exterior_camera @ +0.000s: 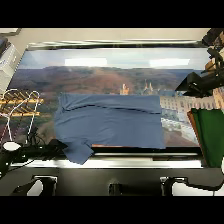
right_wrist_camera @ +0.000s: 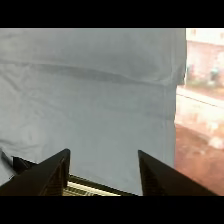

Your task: Fold the clothes and pants, and hang the long-sleeved shirts on hangers.

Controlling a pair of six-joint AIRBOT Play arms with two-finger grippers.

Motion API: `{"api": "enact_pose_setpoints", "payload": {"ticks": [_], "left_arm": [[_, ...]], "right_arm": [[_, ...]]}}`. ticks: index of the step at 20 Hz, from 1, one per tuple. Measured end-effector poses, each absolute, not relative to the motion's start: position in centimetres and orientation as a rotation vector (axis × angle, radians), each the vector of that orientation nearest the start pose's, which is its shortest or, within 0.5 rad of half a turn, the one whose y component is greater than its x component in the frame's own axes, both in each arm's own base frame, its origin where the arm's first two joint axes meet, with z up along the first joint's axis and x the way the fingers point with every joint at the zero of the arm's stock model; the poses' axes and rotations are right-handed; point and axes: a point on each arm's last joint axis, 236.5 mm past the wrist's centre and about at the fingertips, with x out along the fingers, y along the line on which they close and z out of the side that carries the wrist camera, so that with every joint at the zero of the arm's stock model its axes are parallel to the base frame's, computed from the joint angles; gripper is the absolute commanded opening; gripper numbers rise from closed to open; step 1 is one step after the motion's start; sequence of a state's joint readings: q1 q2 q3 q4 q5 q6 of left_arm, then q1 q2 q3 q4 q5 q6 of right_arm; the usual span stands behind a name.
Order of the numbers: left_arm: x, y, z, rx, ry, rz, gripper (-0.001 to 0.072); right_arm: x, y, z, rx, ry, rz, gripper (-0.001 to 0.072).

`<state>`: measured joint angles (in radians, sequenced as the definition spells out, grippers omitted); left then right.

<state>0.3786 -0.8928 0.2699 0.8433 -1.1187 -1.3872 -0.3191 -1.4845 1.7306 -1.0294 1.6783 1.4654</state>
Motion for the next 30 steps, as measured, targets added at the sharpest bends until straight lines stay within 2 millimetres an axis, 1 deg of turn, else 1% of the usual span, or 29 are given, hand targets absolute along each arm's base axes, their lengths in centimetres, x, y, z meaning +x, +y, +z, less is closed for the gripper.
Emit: {"api": "enact_pose_setpoints", "payload": {"ticks": [3,4,5,6,7,8,9,11,13,15,16,19,21,23,25,28,30], "left_arm": [[19.0,-7.9,-10.4,-0.975,1.473,-0.068,0.0511],[18.9,-8.0,-10.5,-0.979,1.480,-0.070,0.0470],[18.8,-8.0,-10.6,-0.980,1.486,-0.068,0.0330],[18.6,-7.8,-10.9,-0.968,1.494,-0.062,0.0211],[18.6,-7.6,-11.2,-0.957,1.498,-0.057,0.0143],[18.5,-7.6,-11.3,-0.953,1.500,-0.056,0.0111],[18.5,-7.6,-11.3,-0.949,1.501,-0.058,0.0109],[18.4,-7.6,-11.3,-0.943,1.505,-0.064,0.0018],[18.3,-7.7,-11.3,-0.937,1.510,-0.077,0.0017],[18.2,-7.8,-11.2,-0.934,1.514,-0.085,0.0017],[18.1,-7.9,-11.2,-0.935,1.516,-0.090,0.0017],[18.1,-8.0,-11.1,-0.934,1.518,-0.099,0.0017],[18.0,-8.0,-11.1,-0.936,1.519,-0.102,0.0017],[18.0,-8.1,-11.0,-0.936,1.519,-0.104,0.0017],[18.0,-8.1,-11.0,-0.936,1.520,-0.105,0.0017],[18.0,-8.1,-11.0,-0.937,1.520,-0.106,0.0017],[18.0,-8.1,-11.0,-0.938,1.519,-0.106,0.0017]], "right_arm": [[40.8,-0.7,12.8,0.452,1.276,0.287,0.0500],[40.9,-0.8,12.8,0.448,1.272,0.288,0.0500],[40.9,-0.8,12.8,0.446,1.268,0.288,0.0500],[40.9,-0.8,12.8,0.442,1.267,0.288,0.0500],[41.0,-0.9,12.7,0.437,1.263,0.288,0.0499],[41.1,-0.9,12.8,0.434,1.260,0.289,0.0493],[41.1,-0.9,12.8,0.430,1.258,0.291,0.0484],[41.3,-1.3,12.6,0.416,1.252,0.283,0.0484],[41.2,-1.9,11.6,0.425,1.270,0.265,0.0484],[40.3,-2.7,9.3,0.488,1.327,0.252,0.0485],[39.3,-3.0,7.6,0.544,1.375,0.249,0.0485],[35.0,-3.9,2.5,0.718,1.531,0.229,0.0485],[32.1,-3.6,-0.4,0.807,1.617,0.235,0.0485],[30.0,-2.7,-3.0,0.853,1.664,0.250,0.0484],[28.4,-1.7,-5.4,0.862,1.692,0.268,0.0483],[26.1,-0.6,-8.2,0.829,1.735,0.287,0.0483],[25.1,-0.4,-9.4,0.806,1.749,0.292,0.0483]]}}
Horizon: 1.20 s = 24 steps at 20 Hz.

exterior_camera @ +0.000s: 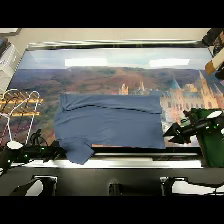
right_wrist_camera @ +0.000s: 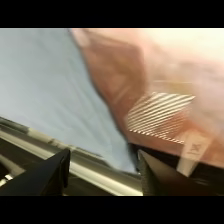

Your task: Fold the clothes and pants, and hang the long-sleeved shirts on hangers.

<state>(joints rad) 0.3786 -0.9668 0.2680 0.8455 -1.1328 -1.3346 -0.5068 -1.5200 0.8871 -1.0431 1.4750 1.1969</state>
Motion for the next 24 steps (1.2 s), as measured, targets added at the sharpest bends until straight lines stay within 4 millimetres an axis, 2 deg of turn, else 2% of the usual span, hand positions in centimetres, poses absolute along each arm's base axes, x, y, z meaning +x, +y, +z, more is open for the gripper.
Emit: {"api": "enact_pose_setpoints", "payload": {"ticks": [7,8,10,11,13,14,15,19,21,24], "left_arm": [[18.1,-8.1,-11.0,-0.939,1.518,-0.105,0.0017],[18.1,-8.1,-11.0,-0.938,1.518,-0.106,0.0017],[18.1,-8.1,-11.0,-0.939,1.517,-0.105,0.0017],[18.1,-8.1,-11.0,-0.939,1.517,-0.104,0.0017],[18.1,-8.1,-11.0,-0.939,1.516,-0.104,0.0017],[18.1,-8.1,-11.0,-0.939,1.516,-0.104,0.0017],[18.1,-8.1,-11.0,-0.939,1.516,-0.104,0.0017],[18.7,-7.9,-10.5,-0.934,1.503,-0.105,0.0017],[19.3,-7.9,-9.1,-0.920,1.486,-0.138,0.0016],[20.5,-7.7,-5.8,-0.882,1.448,-0.186,0.0016]], "right_arm": [[22.5,1.1,-10.5,0.817,1.802,0.339,0.0479],[22.3,1.4,-10.6,0.826,1.806,0.345,0.0431],[21.9,1.6,-10.9,0.831,1.810,0.346,0.0421],[21.8,1.8,-10.9,0.836,1.808,0.350,0.0389],[21.8,1.8,-11.2,0.835,1.804,0.344,0.0262],[22.0,1.7,-11.3,0.835,1.796,0.340,0.0083],[22.2,1.7,-11.5,0.832,1.783,0.337,0.0040],[23.7,1.8,-10.9,0.823,1.701,0.346,0.0037],[24.1,2.2,-9.3,0.822,1.664,0.369,0.0037],[24.2,2.5,-6.3,0.783,1.599,0.391,0.0036]]}}
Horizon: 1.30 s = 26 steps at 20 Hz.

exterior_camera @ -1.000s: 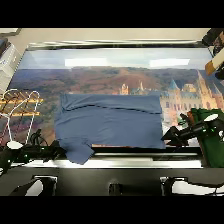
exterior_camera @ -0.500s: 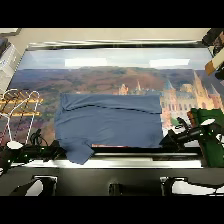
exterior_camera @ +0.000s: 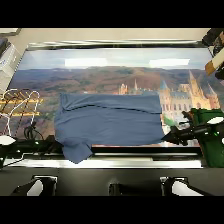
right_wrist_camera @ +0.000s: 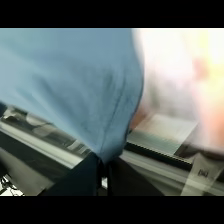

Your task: Fold the clothes and pants, and hang the long-sleeved shirts on hangers.

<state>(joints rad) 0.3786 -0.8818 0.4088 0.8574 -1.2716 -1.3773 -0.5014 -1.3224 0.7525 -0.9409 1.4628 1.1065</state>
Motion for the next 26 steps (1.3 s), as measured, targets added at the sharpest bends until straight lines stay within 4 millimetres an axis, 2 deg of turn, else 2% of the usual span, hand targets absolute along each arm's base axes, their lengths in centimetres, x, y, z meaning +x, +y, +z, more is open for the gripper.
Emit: {"api": "enact_pose_setpoints", "payload": {"ticks": [4,8,10,12,15,22,26], "left_arm": [[21.2,-7.2,-1.1,-0.815,1.404,-0.209,0.0016],[22.4,-6.9,2.7,-0.789,1.328,-0.214,0.0015],[23.6,-6.8,3.9,-0.790,1.294,-0.224,0.0016],[25.4,-6.8,4.4,-0.790,1.272,-0.232,0.0016],[28.7,-7.3,4.0,-0.769,1.272,-0.266,0.0016],[39.4,-7.7,3.7,-0.725,1.244,-0.305,0.0016],[44.1,-8.0,2.4,-0.719,1.255,-0.317,0.0015]], "right_arm": [[23.7,2.5,-2.5,0.671,1.523,0.355,0.0036],[22.2,4.1,-0.7,0.519,1.530,0.350,0.0035],[22.5,5.1,-0.4,0.451,1.522,0.357,0.0035],[23.9,5.3,-0.1,0.394,1.484,0.328,0.0035],[27.0,4.9,0.6,0.349,1.428,0.285,0.0035],[36.0,3.2,1.4,0.303,1.373,0.255,0.0035],[40.1,2.4,0.7,0.295,1.367,0.246,0.0035]]}}
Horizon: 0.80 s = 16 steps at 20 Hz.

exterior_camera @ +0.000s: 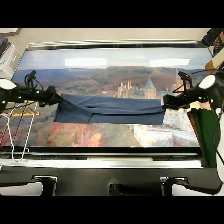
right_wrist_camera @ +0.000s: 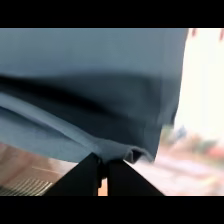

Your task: Fold the clothes and pants, and hang the long-sleeved shirts on hangers.

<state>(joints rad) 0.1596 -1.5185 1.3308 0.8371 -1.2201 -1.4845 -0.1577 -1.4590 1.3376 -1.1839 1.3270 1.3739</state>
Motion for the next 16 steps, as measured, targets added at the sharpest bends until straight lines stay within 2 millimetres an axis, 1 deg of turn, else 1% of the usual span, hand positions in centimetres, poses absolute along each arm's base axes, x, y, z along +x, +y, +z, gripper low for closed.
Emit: {"api": "enact_pose_setpoints", "payload": {"ticks": [3,7,9,12,13,14,15,16], "left_arm": [[46.4,-8.4,0.7,-0.718,1.275,-0.323,0.0016],[48.8,-9.3,-1.3,-0.713,1.294,-0.334,0.0016],[50.0,-9.5,-2.0,-0.715,1.287,-0.330,0.0015],[52.0,-9.5,-2.6,-0.727,1.260,-0.313,0.0016],[52.6,-9.5,-2.9,-0.729,1.252,-0.308,0.0017],[53.1,-9.5,-3.3,-0.732,1.249,-0.303,0.0026],[53.3,-9.6,-3.7,-0.736,1.252,-0.299,0.0104],[53.5,-9.7,-4.2,-0.739,1.256,-0.296,0.0139]], "right_arm": [[42.1,2.0,-0.5,0.295,1.375,0.241,0.0035],[44.0,1.3,-2.2,0.304,1.367,0.210,0.0036],[44.8,0.9,-2.9,0.306,1.355,0.186,0.0036],[45.8,0.4,-3.8,0.312,1.337,0.157,0.0041],[46.1,0.3,-4.1,0.316,1.332,0.148,0.0106],[46.3,0.2,-4.5,0.319,1.331,0.143,0.0205],[46.5,0.2,-4.8,0.324,1.330,0.136,0.0302],[46.6,0.1,-5.1,0.331,1.333,0.128,0.0430]]}}
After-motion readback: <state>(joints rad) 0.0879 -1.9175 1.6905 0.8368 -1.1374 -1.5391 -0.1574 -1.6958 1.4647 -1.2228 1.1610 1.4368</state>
